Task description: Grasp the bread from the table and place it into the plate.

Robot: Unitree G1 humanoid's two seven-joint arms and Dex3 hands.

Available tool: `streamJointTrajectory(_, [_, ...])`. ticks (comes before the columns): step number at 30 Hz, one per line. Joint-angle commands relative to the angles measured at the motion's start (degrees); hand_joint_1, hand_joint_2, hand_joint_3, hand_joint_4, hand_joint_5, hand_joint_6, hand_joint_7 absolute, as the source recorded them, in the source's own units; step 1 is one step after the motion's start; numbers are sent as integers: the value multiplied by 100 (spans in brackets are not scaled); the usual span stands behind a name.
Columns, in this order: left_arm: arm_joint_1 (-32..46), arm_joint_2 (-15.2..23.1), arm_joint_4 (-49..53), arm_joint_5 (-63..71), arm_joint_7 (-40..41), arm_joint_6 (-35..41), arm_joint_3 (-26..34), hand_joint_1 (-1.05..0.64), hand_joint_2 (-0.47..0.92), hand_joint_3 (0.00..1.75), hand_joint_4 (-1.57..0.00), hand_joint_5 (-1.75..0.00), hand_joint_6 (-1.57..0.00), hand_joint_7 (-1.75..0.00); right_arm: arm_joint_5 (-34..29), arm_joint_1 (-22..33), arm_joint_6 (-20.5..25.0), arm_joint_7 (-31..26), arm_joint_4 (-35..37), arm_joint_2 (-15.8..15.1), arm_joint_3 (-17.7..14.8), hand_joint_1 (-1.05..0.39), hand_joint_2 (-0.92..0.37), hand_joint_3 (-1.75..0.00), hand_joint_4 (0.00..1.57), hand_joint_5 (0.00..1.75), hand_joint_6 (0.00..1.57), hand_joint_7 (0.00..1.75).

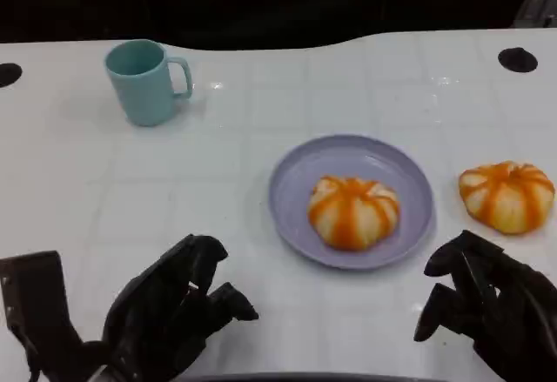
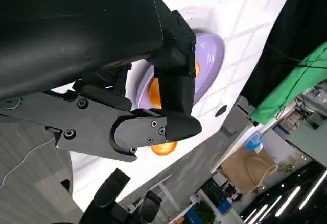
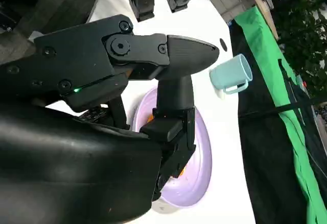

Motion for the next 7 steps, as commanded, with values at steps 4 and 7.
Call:
streamJointTrajectory(4, [-57,98,105,31,-82,-199,-26,-56,92,40,-73,-175,-48,-175,3,-39,-193,113,119,-56,-50,-43,-92,-45,65,175,51,159])
streamJointTrajectory(7, [-69,121,116,14,-100,-215,-35,-55,92,41,-74,-175,-49,-175,3,-34,-226,123,132,-52,-48,-43,-92,-45,65,175,52,159])
